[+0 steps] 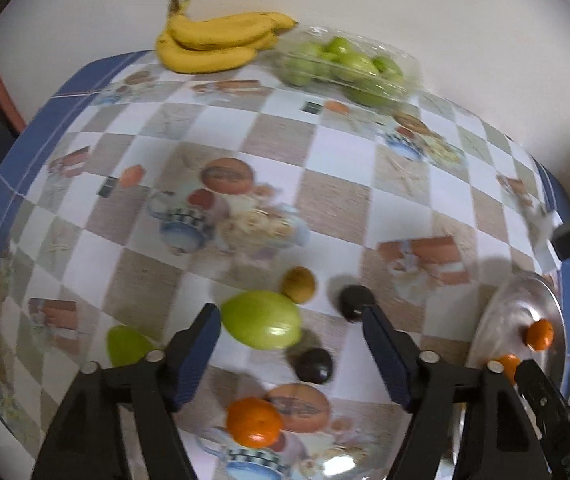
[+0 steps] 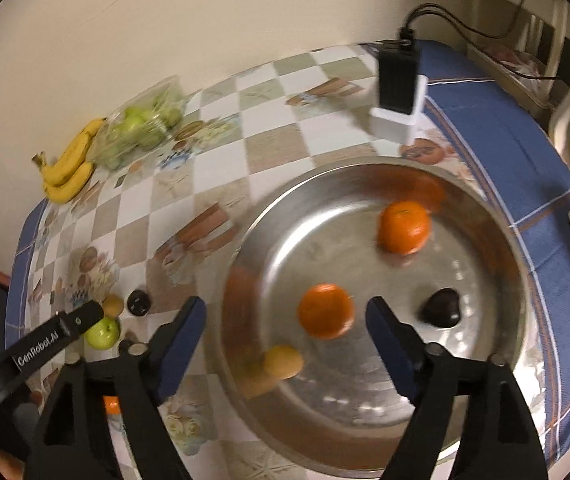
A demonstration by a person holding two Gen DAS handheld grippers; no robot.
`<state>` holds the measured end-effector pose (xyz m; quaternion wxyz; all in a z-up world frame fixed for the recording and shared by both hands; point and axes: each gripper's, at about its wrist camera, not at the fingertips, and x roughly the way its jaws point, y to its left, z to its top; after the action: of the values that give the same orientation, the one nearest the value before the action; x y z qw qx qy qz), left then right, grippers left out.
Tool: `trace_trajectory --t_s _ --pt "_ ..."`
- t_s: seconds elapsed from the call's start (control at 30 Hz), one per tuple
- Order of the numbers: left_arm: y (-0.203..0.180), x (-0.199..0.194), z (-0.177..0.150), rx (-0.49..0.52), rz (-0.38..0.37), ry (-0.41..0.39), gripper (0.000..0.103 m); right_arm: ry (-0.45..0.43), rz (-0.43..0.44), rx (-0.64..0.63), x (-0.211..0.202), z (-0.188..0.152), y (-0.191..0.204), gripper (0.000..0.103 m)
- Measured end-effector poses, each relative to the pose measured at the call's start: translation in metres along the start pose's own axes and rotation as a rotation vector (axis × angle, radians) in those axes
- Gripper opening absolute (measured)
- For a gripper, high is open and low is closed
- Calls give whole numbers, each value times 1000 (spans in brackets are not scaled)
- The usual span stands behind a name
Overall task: Organize fruits
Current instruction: 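Withdraw both open tools from the tray toward the fruit pile, then lower the right tool onto a tangerine while the left tool lowers onto a green mango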
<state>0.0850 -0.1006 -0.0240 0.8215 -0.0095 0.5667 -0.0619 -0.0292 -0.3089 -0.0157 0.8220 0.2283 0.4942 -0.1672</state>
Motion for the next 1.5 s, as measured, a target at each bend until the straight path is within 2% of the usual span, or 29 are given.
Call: trace_trajectory --t_s 0.07,0.13,0.17,0.23,0.53,0.6,0.9,1.3,1.5 --pt "7 -1 1 -14 6 -3 81 4 7 -16 2 -2 8 84" --pt "15 -1 3 -27 14 -8 88 6 8 -29 3 -4 15 84" --pt "19 -2 3 -35 18 -11 90 8 11 -35 3 -5 19 86" --pt "27 -2 4 -53 21 -14 94 13 17 -47 5 -7 26 96" --pt "50 -4 1 -81 49 -31 102 6 35 -101 3 -16 46 97" --pt "54 -4 0 -84 46 -28 103 -4 34 -122 1 -20 51 102" --pt "84 -3 -11 -146 60 -20 103 -22 64 -146 -6 -31 63 102" --pt "117 -8 -21 -218 64 -28 103 32 135 -175 -1 -45 81 102" --pt "128 -5 -22 -248 55 -7 103 75 187 -180 9 -51 97 102"
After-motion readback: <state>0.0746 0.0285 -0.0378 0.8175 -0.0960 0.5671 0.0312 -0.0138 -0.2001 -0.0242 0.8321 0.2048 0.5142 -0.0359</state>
